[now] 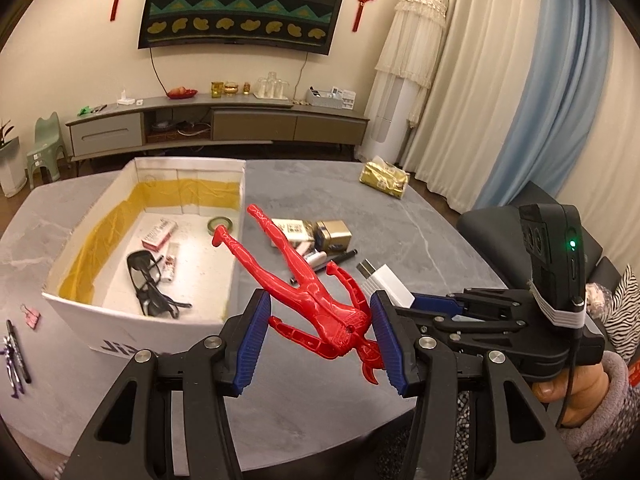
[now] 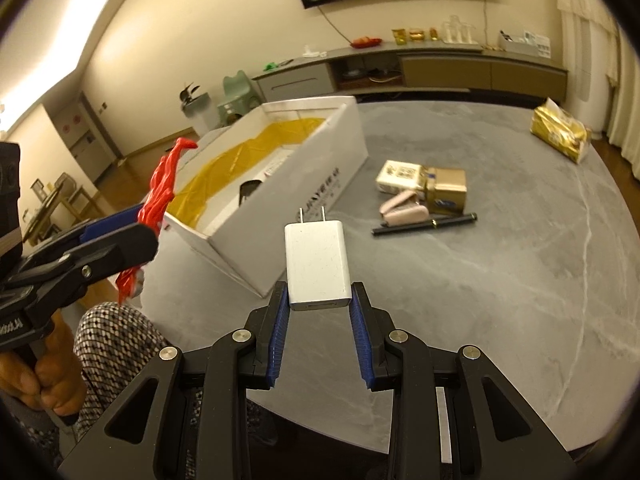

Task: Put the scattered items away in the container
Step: 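Lift and carry the red figure and white charger over the white box with both grippers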

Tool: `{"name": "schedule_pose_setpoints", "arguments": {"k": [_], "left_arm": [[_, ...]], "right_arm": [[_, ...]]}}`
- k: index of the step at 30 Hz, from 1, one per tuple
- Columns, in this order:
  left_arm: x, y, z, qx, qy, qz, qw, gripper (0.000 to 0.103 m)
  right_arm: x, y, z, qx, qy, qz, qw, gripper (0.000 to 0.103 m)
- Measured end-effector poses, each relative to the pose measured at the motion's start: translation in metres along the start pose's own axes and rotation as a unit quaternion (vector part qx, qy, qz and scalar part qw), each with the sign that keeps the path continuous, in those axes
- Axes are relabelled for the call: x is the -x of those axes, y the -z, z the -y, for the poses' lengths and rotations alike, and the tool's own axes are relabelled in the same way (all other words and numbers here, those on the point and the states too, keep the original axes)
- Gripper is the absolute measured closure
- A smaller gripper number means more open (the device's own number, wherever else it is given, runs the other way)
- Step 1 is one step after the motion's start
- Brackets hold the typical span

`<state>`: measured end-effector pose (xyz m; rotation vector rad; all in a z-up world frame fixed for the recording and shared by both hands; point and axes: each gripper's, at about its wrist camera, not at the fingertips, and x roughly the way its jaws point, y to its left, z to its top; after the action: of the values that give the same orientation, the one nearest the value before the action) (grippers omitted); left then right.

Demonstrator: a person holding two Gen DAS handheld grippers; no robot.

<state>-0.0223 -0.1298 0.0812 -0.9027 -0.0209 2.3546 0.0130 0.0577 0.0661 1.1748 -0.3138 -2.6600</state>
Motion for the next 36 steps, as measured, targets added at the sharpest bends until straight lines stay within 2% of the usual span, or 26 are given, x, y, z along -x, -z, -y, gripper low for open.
{"name": "schedule_pose_setpoints", "arguments": {"k": [11, 20, 36], "left_arm": [[0.005, -0.025, -0.021, -0.007, -0.011, 0.020, 0.9997, 0.050], [-0.005, -0.040, -0.036, -0.010, -0.011, 0.018, 0.9997, 0.050], [-0.046, -0.049, -0.078, 0.043, 0.000, -0.010, 0.9990, 0.050]], "right_arm": [[-0.005, -0.026, -0.025, 0.033, -0.010, -0.001, 0.999, 0.071], [-0.017, -0.048, -0.040, 0.051, -0.018, -0.004, 0.999, 0.071], [-0.045, -0.091, -0.052, 0.078, -0.014, -0.007, 0.997, 0.071]]}}
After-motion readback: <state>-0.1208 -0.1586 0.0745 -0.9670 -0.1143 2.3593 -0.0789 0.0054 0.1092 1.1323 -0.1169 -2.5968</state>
